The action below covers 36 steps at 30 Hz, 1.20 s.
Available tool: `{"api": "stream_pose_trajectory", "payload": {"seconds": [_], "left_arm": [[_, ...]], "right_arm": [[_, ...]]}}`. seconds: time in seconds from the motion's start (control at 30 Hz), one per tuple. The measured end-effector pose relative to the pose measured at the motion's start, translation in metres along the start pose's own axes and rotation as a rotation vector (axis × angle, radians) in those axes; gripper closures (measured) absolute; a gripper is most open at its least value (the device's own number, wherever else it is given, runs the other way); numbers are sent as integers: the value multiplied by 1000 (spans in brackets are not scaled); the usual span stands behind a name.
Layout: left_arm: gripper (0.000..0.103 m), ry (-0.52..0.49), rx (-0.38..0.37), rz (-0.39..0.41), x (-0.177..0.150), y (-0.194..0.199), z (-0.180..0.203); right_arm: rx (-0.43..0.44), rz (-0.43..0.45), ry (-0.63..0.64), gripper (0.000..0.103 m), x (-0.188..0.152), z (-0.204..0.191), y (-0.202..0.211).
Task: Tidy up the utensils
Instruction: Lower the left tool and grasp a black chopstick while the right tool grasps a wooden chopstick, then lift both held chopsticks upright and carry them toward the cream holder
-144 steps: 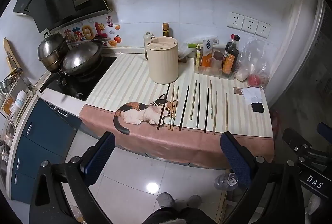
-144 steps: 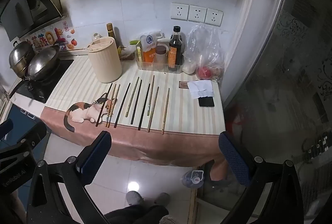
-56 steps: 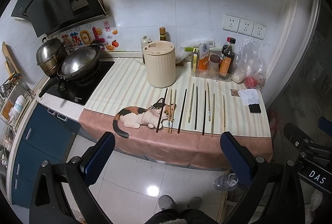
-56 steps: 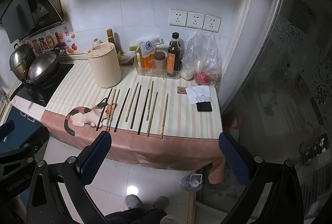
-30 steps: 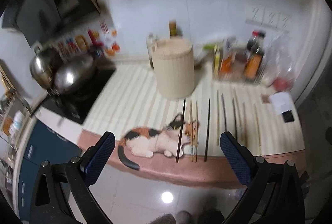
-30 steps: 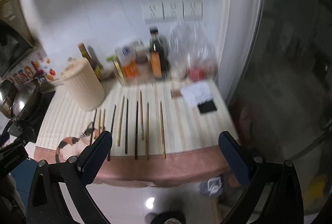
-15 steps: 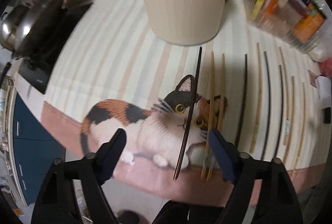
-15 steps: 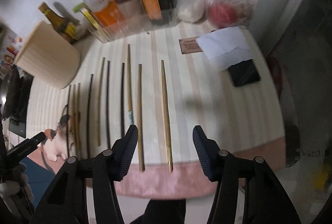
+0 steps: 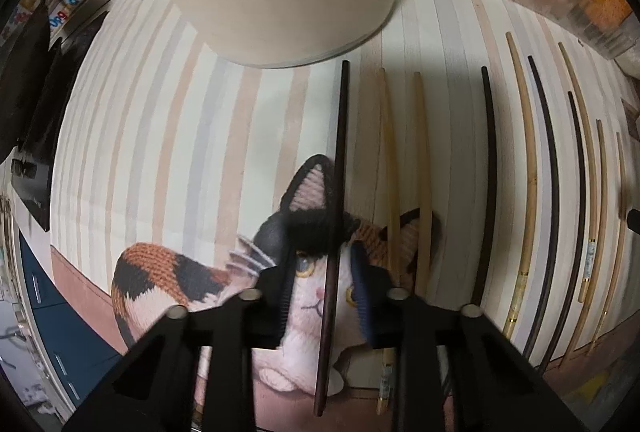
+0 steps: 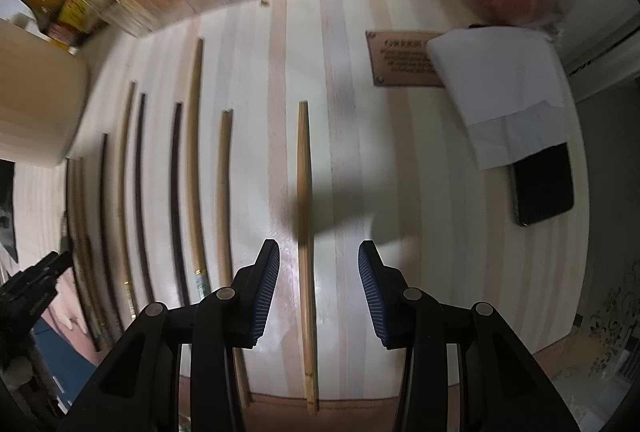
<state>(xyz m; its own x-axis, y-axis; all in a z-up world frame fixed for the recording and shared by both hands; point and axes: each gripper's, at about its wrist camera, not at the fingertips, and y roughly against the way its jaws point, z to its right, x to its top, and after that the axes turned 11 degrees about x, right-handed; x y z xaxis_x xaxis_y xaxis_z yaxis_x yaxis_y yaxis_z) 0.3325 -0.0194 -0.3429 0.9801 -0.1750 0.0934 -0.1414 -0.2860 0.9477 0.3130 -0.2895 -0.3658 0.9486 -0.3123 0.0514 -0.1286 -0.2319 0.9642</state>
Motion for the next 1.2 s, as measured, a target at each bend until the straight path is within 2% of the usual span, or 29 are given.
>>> {"api": "stream_pose_trajectory", "payload": {"seconds": [0.07,0.17,0.23,0.3,0.43,0.57,0.73,0.8,0.93,1.03,1.2], "left_arm": [[97,-2,-8,-4,1,-5,3],[99,22,-13,-2,3,-7,0],[99,80,-28,-22,3,-11,-8],[99,137,-46,-47,5,-16,-22],[99,242,-91,-115,-9,-23,-44],[99,272,-129,-154,-32,-27,-52],[98,217,-107,-126,-33,-26,-47],[98,201,-93,-122,-20,-20,-31],[97,187,-87,-113,-9,-15,-26],[96,178,-83,-103,-12,-14,-25],[97,169,-90,-100,-14,-19,-29]], "right_arm": [[-2,-26,5,61,1,-1,-8],[-22,-43,37,79,1,-7,-13],[-49,-50,55,90,0,-10,-15],[-47,-57,61,95,-1,-14,-16],[-13,-111,70,95,-10,-16,-17],[20,-172,88,95,-23,-18,-21],[25,-222,85,95,-25,-21,-24],[23,-249,78,95,-17,-18,-28],[-7,-291,89,95,-16,-26,-32],[-42,-315,96,95,21,-34,-46],[-103,-336,93,94,27,-47,-58]]}}
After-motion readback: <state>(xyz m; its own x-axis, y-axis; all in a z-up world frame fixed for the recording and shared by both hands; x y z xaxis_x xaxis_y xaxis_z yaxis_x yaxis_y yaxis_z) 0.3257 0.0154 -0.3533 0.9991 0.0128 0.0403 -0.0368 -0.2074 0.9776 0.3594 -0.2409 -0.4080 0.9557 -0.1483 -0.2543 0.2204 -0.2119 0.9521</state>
